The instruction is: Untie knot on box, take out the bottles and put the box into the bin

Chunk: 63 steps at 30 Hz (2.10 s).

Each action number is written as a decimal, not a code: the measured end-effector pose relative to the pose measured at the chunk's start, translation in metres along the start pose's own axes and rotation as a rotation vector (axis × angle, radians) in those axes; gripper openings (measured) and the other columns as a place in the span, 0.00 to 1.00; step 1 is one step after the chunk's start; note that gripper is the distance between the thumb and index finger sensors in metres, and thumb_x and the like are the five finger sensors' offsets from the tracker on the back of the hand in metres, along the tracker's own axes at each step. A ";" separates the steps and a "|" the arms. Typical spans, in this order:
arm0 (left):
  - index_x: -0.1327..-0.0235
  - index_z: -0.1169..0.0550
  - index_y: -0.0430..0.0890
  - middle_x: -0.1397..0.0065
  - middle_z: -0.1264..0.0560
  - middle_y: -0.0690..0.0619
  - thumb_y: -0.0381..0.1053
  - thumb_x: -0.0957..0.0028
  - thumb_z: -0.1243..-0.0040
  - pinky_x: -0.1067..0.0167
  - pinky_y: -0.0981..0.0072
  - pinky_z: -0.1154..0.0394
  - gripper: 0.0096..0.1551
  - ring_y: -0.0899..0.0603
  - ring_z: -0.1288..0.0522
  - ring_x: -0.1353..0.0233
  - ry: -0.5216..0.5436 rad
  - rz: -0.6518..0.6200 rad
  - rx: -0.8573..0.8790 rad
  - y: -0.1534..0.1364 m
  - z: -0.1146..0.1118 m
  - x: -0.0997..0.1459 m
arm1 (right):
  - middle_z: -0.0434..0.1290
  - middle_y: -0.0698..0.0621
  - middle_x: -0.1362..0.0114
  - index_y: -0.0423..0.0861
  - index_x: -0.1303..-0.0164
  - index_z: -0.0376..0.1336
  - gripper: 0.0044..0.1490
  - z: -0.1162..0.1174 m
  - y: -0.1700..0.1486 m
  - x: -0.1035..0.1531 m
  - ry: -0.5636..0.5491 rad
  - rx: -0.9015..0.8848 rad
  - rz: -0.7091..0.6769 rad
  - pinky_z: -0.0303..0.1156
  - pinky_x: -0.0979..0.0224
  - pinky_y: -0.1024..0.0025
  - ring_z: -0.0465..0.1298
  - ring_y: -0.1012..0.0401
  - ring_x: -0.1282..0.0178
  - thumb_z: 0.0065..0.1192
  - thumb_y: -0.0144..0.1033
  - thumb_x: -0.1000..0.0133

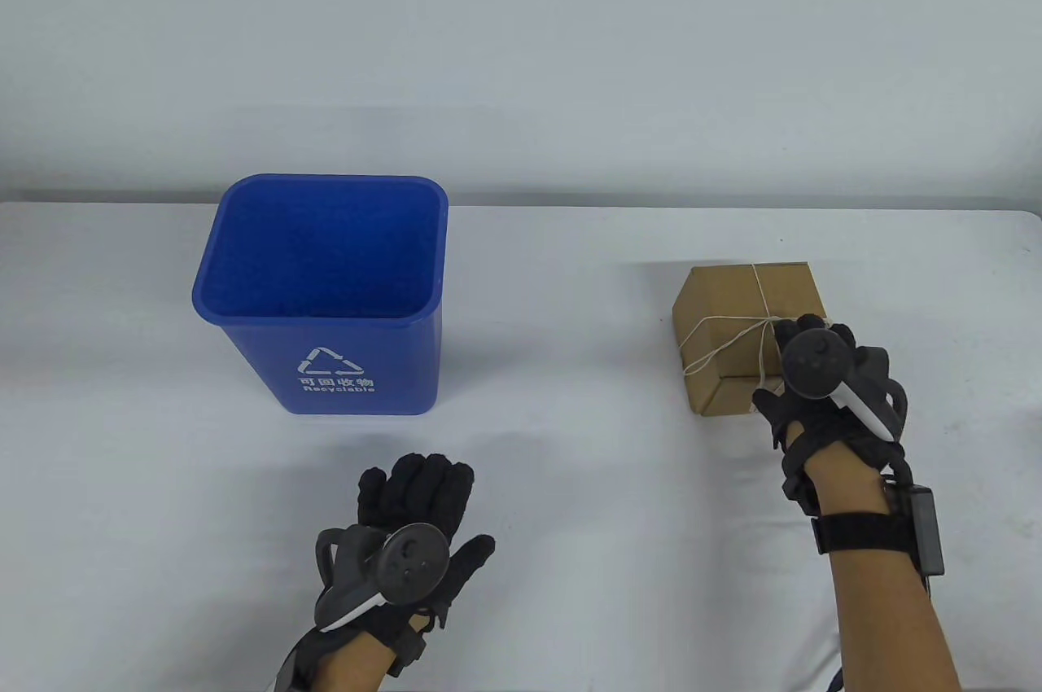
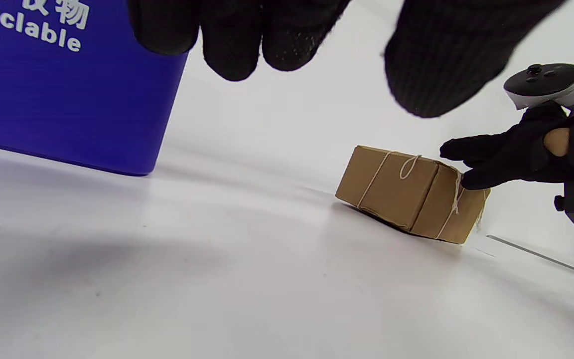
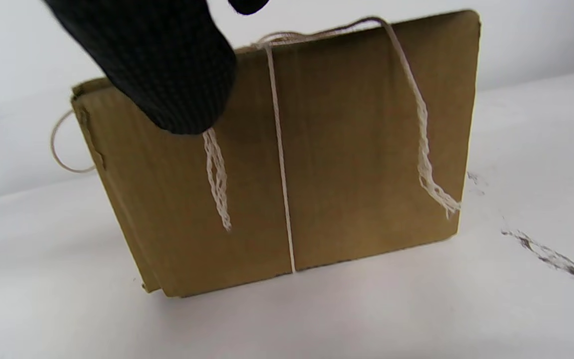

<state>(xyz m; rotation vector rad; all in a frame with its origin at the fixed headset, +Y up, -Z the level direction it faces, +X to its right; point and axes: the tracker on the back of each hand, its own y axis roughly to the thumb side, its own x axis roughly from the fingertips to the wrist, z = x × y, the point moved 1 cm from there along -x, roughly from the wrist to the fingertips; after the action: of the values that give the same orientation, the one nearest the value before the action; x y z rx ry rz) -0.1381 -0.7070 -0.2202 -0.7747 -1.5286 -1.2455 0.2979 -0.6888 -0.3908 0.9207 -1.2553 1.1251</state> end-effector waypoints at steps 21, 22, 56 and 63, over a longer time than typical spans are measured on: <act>0.17 0.39 0.46 0.16 0.40 0.40 0.67 0.48 0.40 0.29 0.18 0.56 0.50 0.24 0.44 0.17 0.017 0.016 0.013 -0.001 0.000 0.000 | 0.31 0.47 0.18 0.49 0.23 0.34 0.55 0.019 -0.007 0.005 0.004 -0.006 -0.035 0.37 0.28 0.28 0.35 0.38 0.19 0.64 0.47 0.47; 0.17 0.39 0.45 0.17 0.40 0.40 0.67 0.48 0.40 0.29 0.18 0.56 0.50 0.24 0.44 0.17 0.019 0.016 0.016 -0.001 0.000 0.000 | 0.31 0.47 0.18 0.49 0.23 0.34 0.55 0.020 -0.006 0.006 0.000 -0.009 -0.039 0.37 0.28 0.28 0.35 0.38 0.19 0.64 0.47 0.47; 0.17 0.38 0.45 0.17 0.38 0.40 0.66 0.48 0.40 0.29 0.18 0.55 0.49 0.24 0.43 0.18 0.023 0.025 0.020 -0.004 -0.001 0.002 | 0.35 0.48 0.18 0.50 0.22 0.38 0.52 0.052 0.053 0.073 -0.075 -0.053 -0.148 0.37 0.29 0.28 0.37 0.40 0.19 0.63 0.50 0.47; 0.17 0.38 0.45 0.17 0.38 0.40 0.66 0.48 0.40 0.29 0.18 0.56 0.49 0.24 0.43 0.18 0.020 0.032 0.020 -0.005 0.000 0.002 | 0.36 0.47 0.17 0.50 0.22 0.38 0.53 0.059 0.077 0.088 -0.084 0.013 -0.143 0.39 0.29 0.28 0.39 0.39 0.19 0.63 0.51 0.47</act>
<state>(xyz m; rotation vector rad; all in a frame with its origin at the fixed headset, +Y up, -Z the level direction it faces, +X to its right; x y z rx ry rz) -0.1432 -0.7088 -0.2203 -0.7684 -1.5050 -1.2095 0.2058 -0.7162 -0.3014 1.0602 -1.2308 0.9918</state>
